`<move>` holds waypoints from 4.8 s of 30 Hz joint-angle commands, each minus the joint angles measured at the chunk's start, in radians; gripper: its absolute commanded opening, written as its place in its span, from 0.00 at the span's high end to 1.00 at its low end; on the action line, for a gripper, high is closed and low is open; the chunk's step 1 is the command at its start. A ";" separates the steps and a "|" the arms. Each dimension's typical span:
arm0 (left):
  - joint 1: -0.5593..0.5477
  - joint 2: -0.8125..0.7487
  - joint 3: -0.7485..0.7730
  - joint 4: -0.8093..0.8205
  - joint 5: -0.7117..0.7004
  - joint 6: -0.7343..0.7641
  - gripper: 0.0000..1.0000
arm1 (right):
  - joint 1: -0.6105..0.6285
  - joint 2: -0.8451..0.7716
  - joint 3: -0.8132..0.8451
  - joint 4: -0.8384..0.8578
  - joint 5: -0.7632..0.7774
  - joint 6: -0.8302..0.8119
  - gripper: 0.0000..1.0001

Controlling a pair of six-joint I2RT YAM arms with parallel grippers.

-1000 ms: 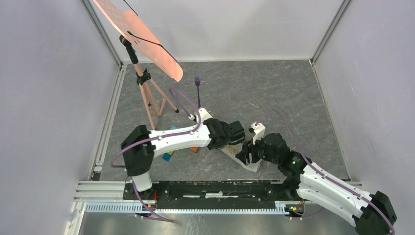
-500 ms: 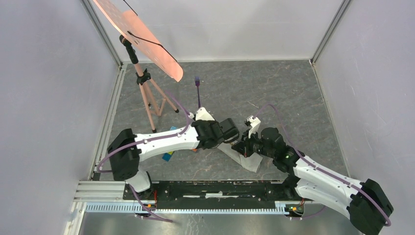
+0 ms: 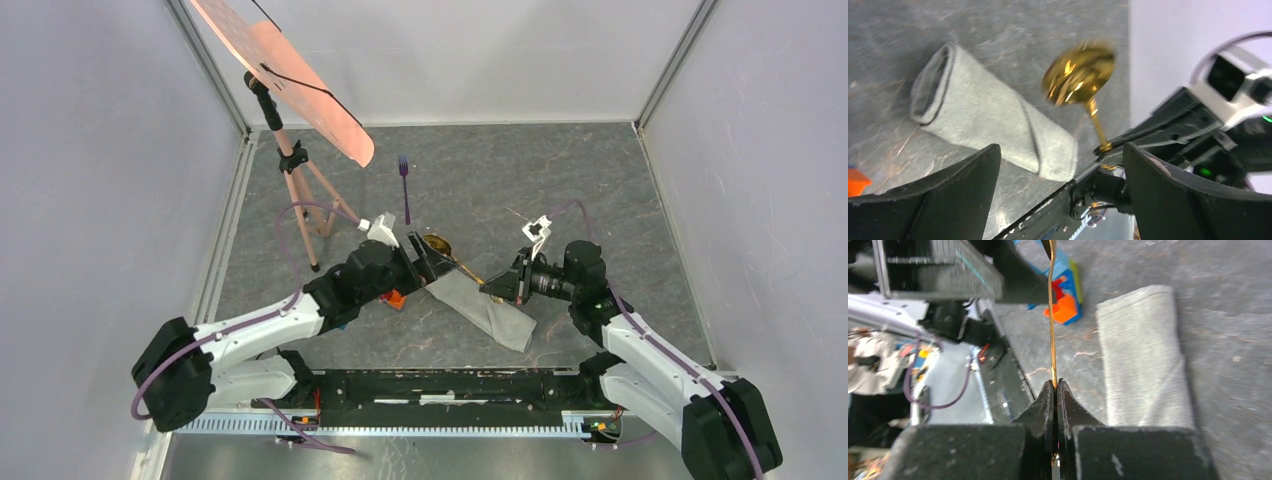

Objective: Fold the napkin into a case and place the utensils inside
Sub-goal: Pass from the left arm to the right, then pass from the right arm to the left, then pass from the left arm to the right, then pick up the spoon from the folded napkin.

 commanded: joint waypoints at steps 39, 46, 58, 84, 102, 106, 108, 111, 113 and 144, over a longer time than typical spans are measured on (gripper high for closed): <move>0.119 -0.020 0.205 -0.191 0.215 0.459 0.98 | 0.430 0.321 0.653 -0.567 0.503 -0.604 0.61; 0.120 -0.020 0.205 -0.188 0.219 0.455 0.98 | 0.468 0.335 0.658 -0.548 0.505 -0.588 0.61; 0.120 -0.029 0.205 -0.189 0.230 0.446 0.98 | 0.500 0.376 0.660 -0.528 0.542 -0.585 0.85; 0.155 -0.107 -0.051 -0.118 0.201 0.243 0.73 | 0.410 0.494 0.391 -0.001 0.339 -0.734 1.00; 0.153 -0.191 -0.082 -0.168 0.108 0.224 0.58 | 0.358 0.524 0.268 0.116 0.319 -0.767 1.00; 0.156 -0.210 -0.080 -0.189 0.089 0.238 0.52 | 0.356 0.494 0.243 0.106 0.332 -0.767 1.00; 0.158 -0.183 -0.070 -0.184 0.102 0.247 0.53 | 0.357 0.480 0.242 0.083 0.340 -0.770 1.00; 0.162 -0.109 -0.035 -0.178 0.132 0.253 0.64 | 0.358 0.460 0.227 0.069 0.362 -0.761 1.00; 0.165 -0.073 -0.019 -0.163 0.141 0.246 0.72 | 0.357 0.447 0.218 0.056 0.380 -0.756 1.00; 0.154 0.446 0.118 -0.008 0.260 0.271 0.95 | 0.411 0.451 0.299 -0.220 0.591 -0.770 1.00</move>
